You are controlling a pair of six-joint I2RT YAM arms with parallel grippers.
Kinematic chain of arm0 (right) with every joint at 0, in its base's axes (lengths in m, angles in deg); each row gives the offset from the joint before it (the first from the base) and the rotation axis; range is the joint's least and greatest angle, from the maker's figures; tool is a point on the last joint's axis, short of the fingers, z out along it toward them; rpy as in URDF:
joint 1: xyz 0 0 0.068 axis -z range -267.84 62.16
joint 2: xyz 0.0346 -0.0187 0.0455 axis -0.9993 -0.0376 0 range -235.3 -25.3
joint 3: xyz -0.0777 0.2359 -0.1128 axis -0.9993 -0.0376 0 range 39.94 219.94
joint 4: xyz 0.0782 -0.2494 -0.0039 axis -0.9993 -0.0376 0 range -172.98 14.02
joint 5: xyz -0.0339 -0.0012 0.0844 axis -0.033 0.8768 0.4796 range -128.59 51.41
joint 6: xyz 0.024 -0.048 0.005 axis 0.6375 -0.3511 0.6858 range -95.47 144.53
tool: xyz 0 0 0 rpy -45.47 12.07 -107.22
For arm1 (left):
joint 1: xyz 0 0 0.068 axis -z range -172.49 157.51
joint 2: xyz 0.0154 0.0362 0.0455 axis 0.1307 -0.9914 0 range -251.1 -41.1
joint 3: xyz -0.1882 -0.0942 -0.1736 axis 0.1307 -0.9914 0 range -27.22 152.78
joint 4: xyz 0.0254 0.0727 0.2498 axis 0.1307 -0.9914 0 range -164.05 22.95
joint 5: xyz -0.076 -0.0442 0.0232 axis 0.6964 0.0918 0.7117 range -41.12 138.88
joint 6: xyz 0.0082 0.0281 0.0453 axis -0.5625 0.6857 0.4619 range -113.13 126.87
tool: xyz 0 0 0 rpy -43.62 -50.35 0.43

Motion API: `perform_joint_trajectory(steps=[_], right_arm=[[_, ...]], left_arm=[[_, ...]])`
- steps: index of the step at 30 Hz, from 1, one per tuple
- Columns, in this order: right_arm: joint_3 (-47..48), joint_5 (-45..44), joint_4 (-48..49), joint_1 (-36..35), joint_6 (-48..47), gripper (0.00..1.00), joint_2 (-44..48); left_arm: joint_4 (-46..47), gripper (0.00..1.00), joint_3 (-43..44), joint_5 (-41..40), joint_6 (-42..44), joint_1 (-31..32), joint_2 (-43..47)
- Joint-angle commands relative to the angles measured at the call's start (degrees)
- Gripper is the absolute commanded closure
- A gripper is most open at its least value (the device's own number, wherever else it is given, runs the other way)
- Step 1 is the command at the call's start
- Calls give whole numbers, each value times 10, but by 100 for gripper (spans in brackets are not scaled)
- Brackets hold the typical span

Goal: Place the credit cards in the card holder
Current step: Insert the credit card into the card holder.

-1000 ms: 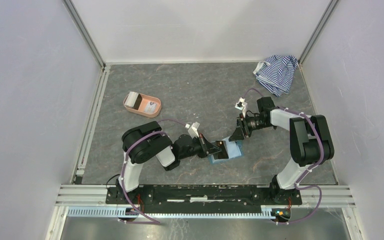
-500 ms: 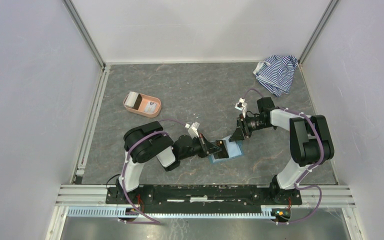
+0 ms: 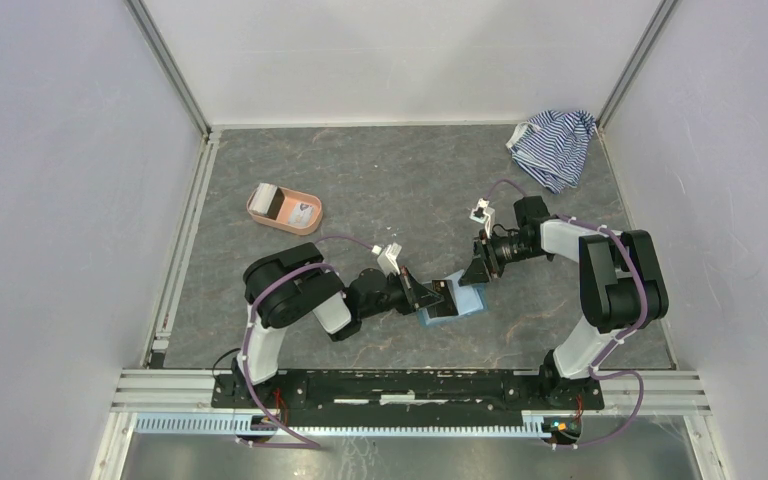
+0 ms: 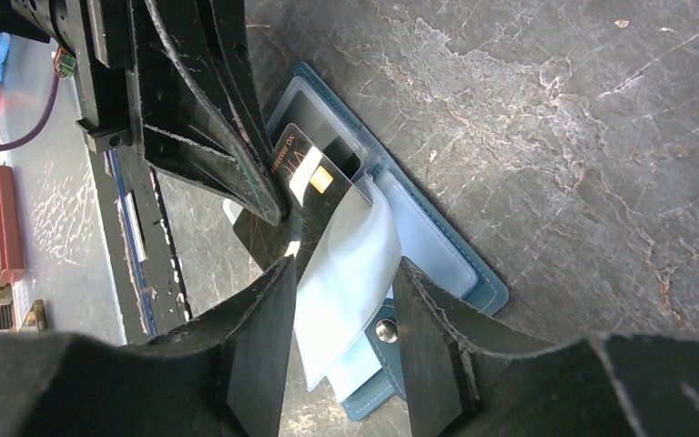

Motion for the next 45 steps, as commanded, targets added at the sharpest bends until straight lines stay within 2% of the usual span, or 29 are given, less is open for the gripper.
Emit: perform_joint_trajectory(steps=[1,25,28,35,45], right_arm=[[-2,3,3,2,-12,51,2],[-5,4,1,2,-16,51,-3],[-6,3,1,2,-15,51,-3],[-6,5,1,2,-15,51,-1],[-7,8,2,2,-15,51,1]], left_arm=[[-49,98,1,-40,34,0,0],[-110,98,12,-40,79,-1,22],[-92,98,3,-42,60,-1,18],[26,98,-27,-41,-23,-1,-29],[64,98,-17,-43,-85,0,-63]])
